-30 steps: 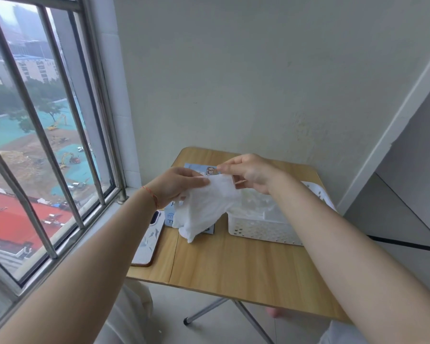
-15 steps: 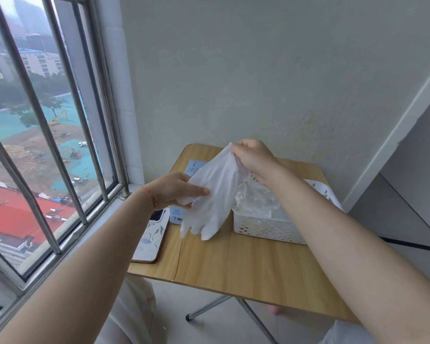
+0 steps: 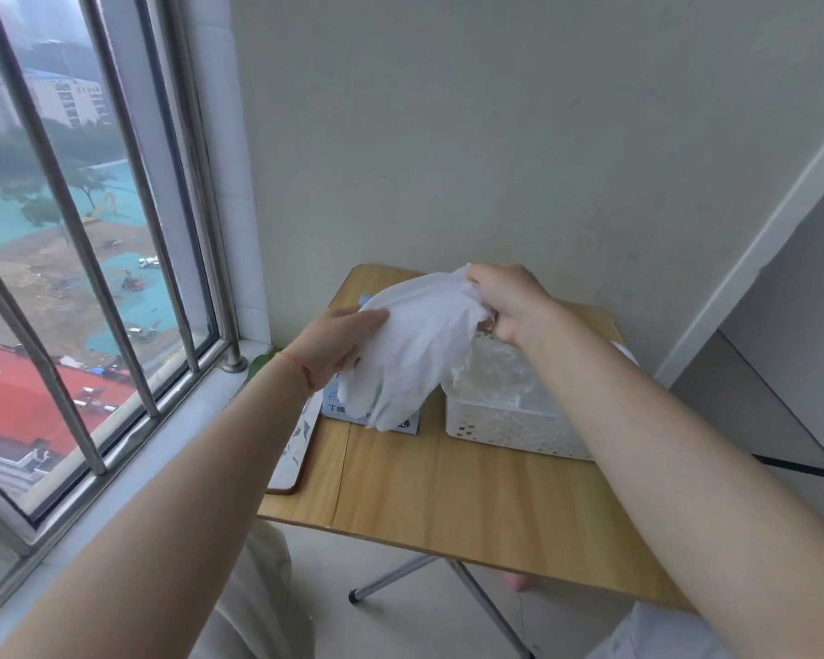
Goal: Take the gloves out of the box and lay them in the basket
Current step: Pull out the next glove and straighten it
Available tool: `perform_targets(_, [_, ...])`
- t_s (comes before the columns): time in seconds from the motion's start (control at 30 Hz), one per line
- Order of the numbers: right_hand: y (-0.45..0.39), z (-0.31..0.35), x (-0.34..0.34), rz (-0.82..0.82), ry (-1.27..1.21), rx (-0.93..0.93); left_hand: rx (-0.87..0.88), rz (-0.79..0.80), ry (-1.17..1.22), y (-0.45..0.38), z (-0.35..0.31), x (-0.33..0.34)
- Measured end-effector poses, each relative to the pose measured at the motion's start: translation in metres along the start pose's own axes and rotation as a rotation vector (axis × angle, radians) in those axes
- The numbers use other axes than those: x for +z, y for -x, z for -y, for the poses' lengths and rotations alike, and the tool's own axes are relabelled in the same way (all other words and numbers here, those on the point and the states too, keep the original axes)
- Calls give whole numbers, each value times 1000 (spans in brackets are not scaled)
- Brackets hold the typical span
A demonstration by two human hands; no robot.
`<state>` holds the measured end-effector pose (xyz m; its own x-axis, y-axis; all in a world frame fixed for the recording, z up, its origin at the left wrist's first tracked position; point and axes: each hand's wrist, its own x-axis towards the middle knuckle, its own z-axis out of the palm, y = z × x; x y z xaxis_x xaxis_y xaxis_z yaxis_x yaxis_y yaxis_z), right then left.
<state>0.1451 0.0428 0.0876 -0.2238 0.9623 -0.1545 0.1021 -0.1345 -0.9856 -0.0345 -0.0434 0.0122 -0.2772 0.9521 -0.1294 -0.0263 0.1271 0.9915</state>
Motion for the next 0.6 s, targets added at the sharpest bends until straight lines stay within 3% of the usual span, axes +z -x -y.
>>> perform_targets(0.13, [1, -8, -30, -15, -58, 110, 71, -78, -232, -13, -13, 27])
perform_targets(0.33, [-7, -30, -102, -136, -60, 186, 143, 74, -696, -40, -36, 93])
perform_targets(0.6, [-28, -66, -169, -238, 61, 202, 254, 91, -1219, -76, -40, 167])
